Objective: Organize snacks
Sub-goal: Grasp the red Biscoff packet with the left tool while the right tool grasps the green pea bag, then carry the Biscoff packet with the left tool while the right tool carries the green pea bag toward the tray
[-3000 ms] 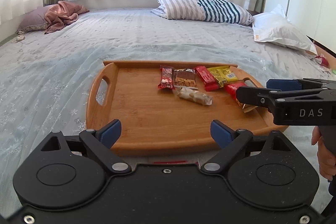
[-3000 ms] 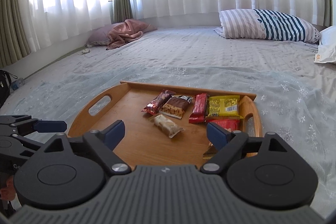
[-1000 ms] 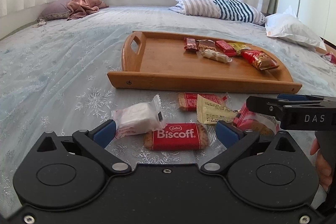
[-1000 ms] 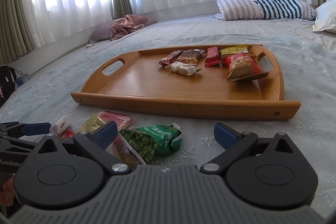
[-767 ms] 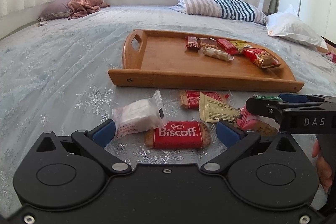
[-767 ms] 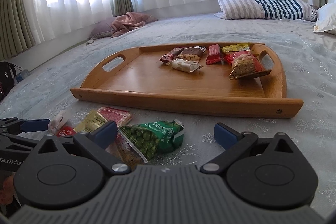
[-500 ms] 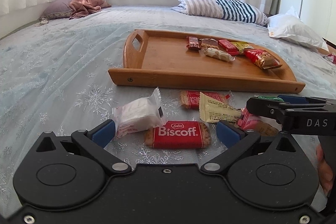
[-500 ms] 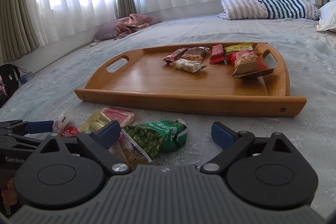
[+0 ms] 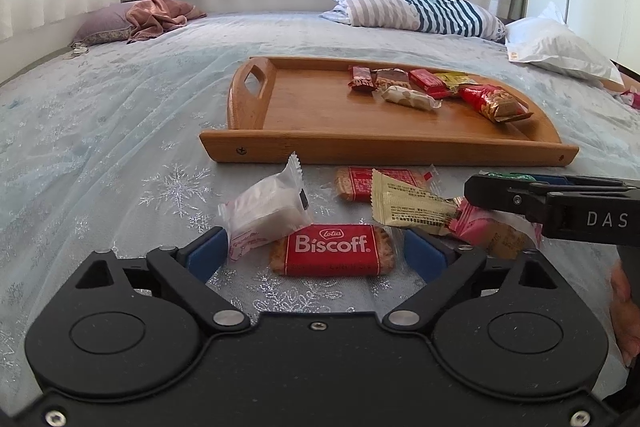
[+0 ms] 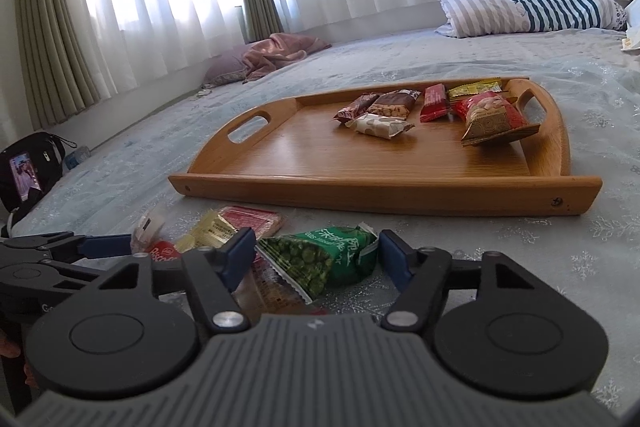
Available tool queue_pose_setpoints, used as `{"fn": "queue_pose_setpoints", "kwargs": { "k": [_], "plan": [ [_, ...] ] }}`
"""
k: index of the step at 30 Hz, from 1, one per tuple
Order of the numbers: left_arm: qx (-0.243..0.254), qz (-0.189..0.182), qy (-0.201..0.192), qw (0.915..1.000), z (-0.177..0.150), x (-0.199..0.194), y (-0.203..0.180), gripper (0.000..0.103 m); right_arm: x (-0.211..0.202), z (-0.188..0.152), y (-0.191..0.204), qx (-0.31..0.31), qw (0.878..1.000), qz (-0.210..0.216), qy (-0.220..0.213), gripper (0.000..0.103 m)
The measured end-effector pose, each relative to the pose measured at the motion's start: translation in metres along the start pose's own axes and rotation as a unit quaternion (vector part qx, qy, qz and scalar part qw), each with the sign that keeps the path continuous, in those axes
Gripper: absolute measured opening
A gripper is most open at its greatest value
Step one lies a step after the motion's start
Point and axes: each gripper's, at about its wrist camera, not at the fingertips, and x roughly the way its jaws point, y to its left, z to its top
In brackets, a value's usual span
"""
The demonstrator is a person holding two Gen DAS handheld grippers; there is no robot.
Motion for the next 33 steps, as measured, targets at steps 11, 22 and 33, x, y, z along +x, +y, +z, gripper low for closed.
{"fn": "queue_pose_setpoints", "kwargs": {
  "k": [11,22,33],
  "plan": [
    [0.001,-0.007,0.004,1.0000,0.001,-0.009,-0.005,0.067,-0.008,-0.002,-0.012,0.042,0.999,0.012,-0.030,0.063],
    [-0.006,-0.001,0.004,1.0000,0.002,-0.014,-0.011,0.063,-0.013,-0.004,-0.018,0.063,0.997,0.010,-0.046,0.063],
    [-0.013,0.002,0.001,0.9999,0.007,-0.019,-0.012,0.062,-0.013,-0.004,-0.018,0.068,0.996,0.006,-0.049,0.063]
  ]
}}
